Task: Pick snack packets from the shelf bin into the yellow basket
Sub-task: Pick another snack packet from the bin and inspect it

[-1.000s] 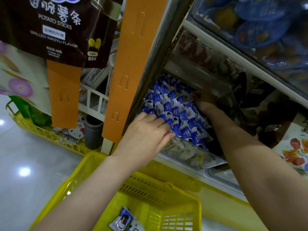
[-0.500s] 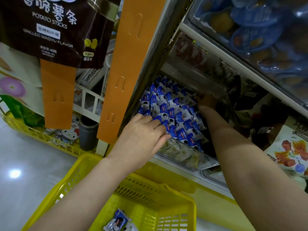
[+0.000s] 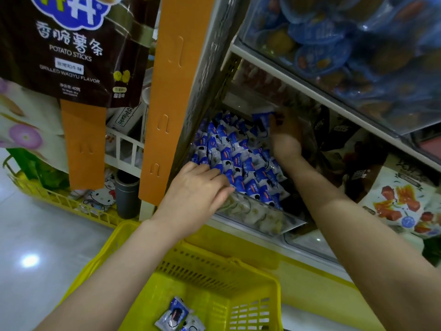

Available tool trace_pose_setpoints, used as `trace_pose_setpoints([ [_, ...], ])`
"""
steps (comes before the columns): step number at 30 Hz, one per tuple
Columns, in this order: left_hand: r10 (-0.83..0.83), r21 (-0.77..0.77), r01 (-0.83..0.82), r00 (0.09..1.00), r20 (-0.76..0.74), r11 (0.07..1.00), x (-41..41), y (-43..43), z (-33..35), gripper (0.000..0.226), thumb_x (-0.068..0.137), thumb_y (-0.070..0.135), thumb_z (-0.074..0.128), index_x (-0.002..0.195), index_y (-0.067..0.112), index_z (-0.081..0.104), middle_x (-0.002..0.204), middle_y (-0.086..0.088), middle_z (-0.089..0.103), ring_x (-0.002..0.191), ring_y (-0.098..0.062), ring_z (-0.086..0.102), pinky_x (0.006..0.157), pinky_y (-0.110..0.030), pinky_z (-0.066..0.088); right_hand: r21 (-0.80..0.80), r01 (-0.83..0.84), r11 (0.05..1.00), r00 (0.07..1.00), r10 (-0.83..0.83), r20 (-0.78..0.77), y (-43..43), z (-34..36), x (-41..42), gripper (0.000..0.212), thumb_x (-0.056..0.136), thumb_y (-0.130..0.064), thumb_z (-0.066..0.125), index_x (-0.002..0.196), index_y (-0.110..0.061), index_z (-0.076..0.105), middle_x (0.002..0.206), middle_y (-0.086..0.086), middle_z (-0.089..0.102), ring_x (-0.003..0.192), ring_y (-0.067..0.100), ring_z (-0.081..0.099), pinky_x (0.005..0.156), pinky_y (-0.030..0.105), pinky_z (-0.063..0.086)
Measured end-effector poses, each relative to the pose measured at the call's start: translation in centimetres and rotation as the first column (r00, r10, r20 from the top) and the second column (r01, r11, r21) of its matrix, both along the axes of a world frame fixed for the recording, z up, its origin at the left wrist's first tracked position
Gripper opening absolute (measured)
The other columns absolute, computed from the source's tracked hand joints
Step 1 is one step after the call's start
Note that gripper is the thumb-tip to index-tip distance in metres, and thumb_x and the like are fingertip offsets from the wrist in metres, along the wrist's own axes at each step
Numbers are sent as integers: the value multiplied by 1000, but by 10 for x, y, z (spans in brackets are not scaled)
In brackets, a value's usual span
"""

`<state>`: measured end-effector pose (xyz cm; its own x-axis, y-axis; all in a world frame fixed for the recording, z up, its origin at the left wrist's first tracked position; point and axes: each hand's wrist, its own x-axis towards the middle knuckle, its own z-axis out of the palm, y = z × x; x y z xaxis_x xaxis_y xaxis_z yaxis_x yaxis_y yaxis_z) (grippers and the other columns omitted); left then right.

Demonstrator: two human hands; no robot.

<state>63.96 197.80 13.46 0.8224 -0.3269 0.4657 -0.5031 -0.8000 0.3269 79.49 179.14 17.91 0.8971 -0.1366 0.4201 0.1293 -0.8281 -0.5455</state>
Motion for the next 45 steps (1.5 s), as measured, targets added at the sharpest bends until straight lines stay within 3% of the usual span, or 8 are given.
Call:
trace_pose_setpoints([
  [4,-30,-309,3,996,-81,951,-7,-3,0,23,95,27,44,112,18,57,106,10,57,99,-4,46,82,-17,26,-74,-211,975,974,216,74,20,6,-62,18,95,-21,49,109,-15,59,96,-5,60,80,0,56,74,16,47],
  [9,-5,-779,-133,985,-171,612,-33,-11,7,22,91,25,53,111,23,43,103,10,50,94,3,50,80,-6,38,68,-374,925,924,365,110,28,11,-138,12,91,-21,57,102,-18,60,93,-11,58,81,-2,56,73,10,45],
  [16,-348,-909,-226,870,-350,350,-59,-27,17,42,74,43,55,113,33,45,107,17,56,92,12,57,75,-7,45,193,-462,866,881,422,217,24,9,-191,15,87,-10,60,97,-21,60,91,-8,59,87,5,58,78,20,48],
  [20,-381,-922,-216,862,-334,321,-66,-33,15,46,74,37,60,117,23,51,104,13,63,94,3,60,80,-12,48,235,-494,837,864,443,240,20,2,-204,14,87,-13,58,98,-23,58,90,-16,57,83,-1,56,76,17,48],
  [25,-356,-913,-270,857,-372,305,-69,-34,10,22,81,19,64,102,19,60,82,11,69,77,-2,63,69,-15,52,576,-342,742,881,466,-77,17,-19,-212,11,89,-21,58,95,-29,59,90,-11,65,85,5,62,78,23,50],
  [30,-303,-851,-337,828,-472,403,-65,-30,3,12,79,16,68,85,12,58,70,5,65,65,-6,62,62,-24,52,665,-302,683,800,561,-213,12,-36,-216,10,85,-14,62,91,-21,64,85,-9,68,77,0,62,71,13,48],
  [36,-292,-794,-267,828,-479,545,-62,-27,-2,15,84,16,64,70,13,63,59,3,60,56,-10,58,50,-20,47,589,-350,729,722,610,-326,2,-41,-220,14,83,-16,66,97,-16,66,93,0,70,89,14,65,86,34,51],
  [45,-421,-791,-518,670,-612,325,-64,-32,-7,19,86,31,57,79,14,63,73,0,68,65,-8,62,56,-17,49,467,-324,823,792,506,-341,-1,-44,-224,9,87,-21,62,96,-22,61,94,-6,67,84,5,62,77,26,50],
])
